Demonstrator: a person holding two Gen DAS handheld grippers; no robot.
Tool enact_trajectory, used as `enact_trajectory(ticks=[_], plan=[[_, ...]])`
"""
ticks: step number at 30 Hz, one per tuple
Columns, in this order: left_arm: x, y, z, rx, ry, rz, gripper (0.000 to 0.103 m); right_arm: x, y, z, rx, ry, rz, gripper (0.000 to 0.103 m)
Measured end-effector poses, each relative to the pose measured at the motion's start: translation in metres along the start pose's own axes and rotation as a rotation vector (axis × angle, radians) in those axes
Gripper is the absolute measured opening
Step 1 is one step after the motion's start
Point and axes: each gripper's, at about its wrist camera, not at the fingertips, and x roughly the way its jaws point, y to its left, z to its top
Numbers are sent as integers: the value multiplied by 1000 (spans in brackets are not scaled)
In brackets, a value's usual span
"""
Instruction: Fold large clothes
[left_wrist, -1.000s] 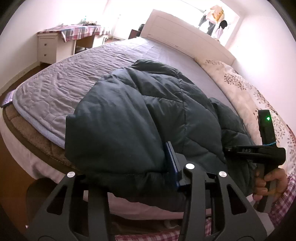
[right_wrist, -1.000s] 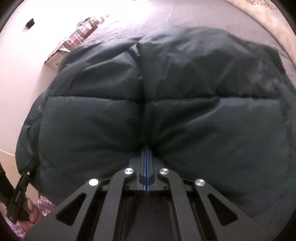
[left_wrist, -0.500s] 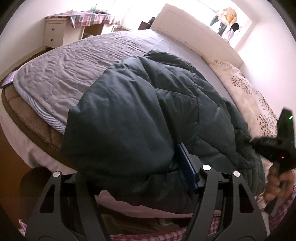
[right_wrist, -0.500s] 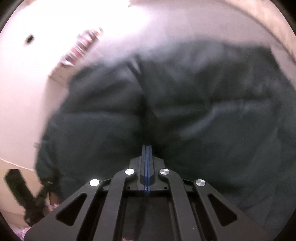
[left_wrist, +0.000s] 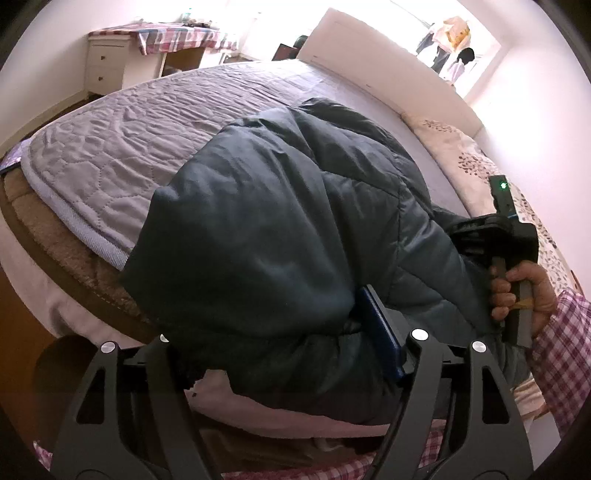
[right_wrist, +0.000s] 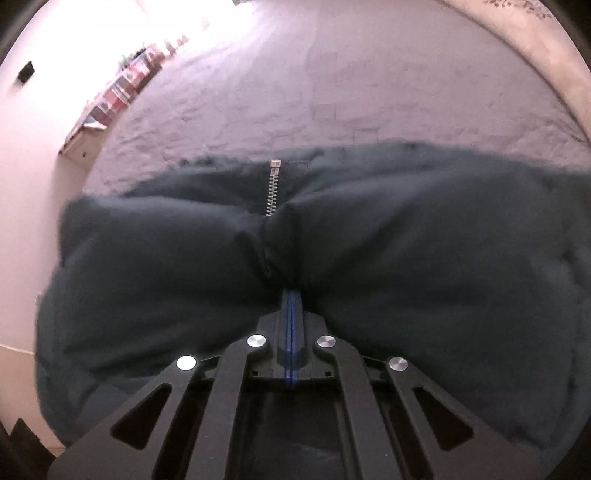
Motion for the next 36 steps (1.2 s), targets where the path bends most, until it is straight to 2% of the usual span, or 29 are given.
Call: enact_trajectory(ticks=[6,13,17,27,36], plan=[[7,5,1,-22,7,-14,77,11,-1,3,-7,13,-2,0],[10,5,2,-25,10,-15,78,10,-15,-5,48,-15,70,0],[10,5,2,-25,11,-14,78,7,-15,-6,52,-30,72,0],[12,5,1,-11,4,17,79,5,-9,-10,13,-44,9,0],[12,1,-3,3,-2,55,79,4,22,0,-82,7,-169,0]])
